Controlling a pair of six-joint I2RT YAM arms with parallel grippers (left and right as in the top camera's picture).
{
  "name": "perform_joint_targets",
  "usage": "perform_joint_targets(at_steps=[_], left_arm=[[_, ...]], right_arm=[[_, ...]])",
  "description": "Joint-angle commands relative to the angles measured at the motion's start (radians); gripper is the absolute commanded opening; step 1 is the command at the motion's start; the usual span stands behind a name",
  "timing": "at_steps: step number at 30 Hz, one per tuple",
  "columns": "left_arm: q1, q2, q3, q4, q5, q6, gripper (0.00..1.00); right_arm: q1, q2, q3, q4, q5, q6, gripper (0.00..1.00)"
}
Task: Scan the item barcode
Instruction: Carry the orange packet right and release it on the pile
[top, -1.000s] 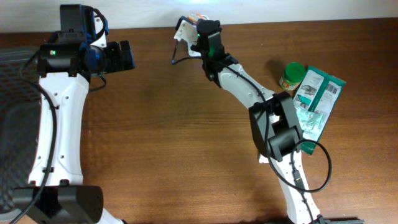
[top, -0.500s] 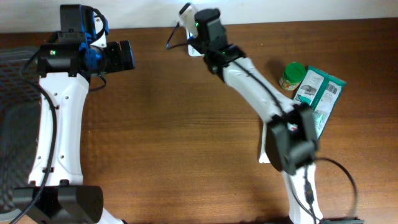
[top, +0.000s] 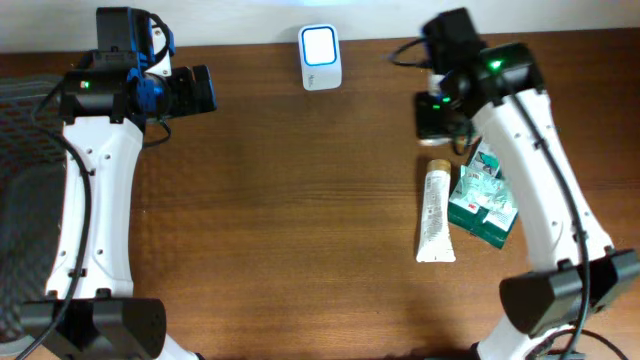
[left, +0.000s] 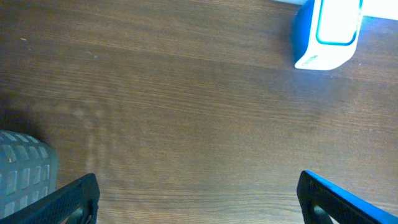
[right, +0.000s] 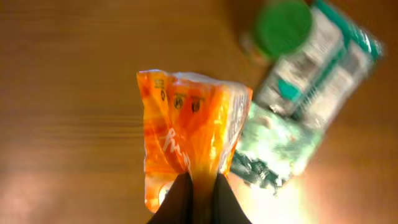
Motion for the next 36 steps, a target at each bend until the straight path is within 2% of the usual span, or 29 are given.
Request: perform_joint_targets(at_steps=[1,5,11,13,17,19,24,25,26,27,29,31,36], left_arm=[[0.001,0.0,0.002,0.002,-0.003,0.006,0.99],[0.001,0.0,0.002,0.002,-0.003,0.006,0.99],[0.001,0.0,0.002,0.002,-0.003,0.006,0.99],[0.001,0.0,0.002,0.002,-0.003,0.006,0.99],[0.001,0.0,0.002,0.002,-0.003,0.006,0.99],[0.001,0.0,0.002,0.002,-0.003,0.006,0.99],[0.001,0.0,0.002,0.002,-0.003,0.006,0.99],[0.001,0.0,0.002,0.002,-0.003,0.006,0.99],[0.001,0.0,0.002,0.002,-0.003,0.006,0.99],[0.001,0.0,0.002,0.002,-0.003,0.006,0.99],[0.001,0.0,0.002,0.002,-0.003,0.006,0.99],[0.001,0.0,0.002,0.002,-0.003,0.006,0.99],[0.001,0.0,0.002,0.002,-0.003,0.006,0.99]], right_arm=[[-0.1,0.019,-0.066,-0.002,-0.005,0.095,0.04],[-0.185,0.02,-0.205,0.09,-0.024,0.11,0.04],[-0.281,0.023,-0.417,0.319,-0.061,0.148,0.05],[-0.31,0.023,-0.502,0.425,-0.074,0.154,0.06],[-0.323,0.023,-0.638,0.611,-0.122,0.154,0.15],[-0.323,0.023,-0.681,0.69,-0.148,0.154,0.19],[-0.324,0.023,-0.68,0.725,-0.148,0.154,0.21],[-0.324,0.022,-0.68,0.725,-0.148,0.154,0.24],[-0.324,0.019,-0.68,0.723,-0.148,0.154,0.4],[-0.324,0.014,-0.678,0.713,-0.149,0.154,0.52],[-0.324,0.003,-0.654,0.663,-0.163,0.154,0.67],[-0.324,-0.025,-0.588,0.563,-0.162,0.153,0.99],[-0.322,-0.14,-0.466,0.419,-0.163,0.139,0.98]])
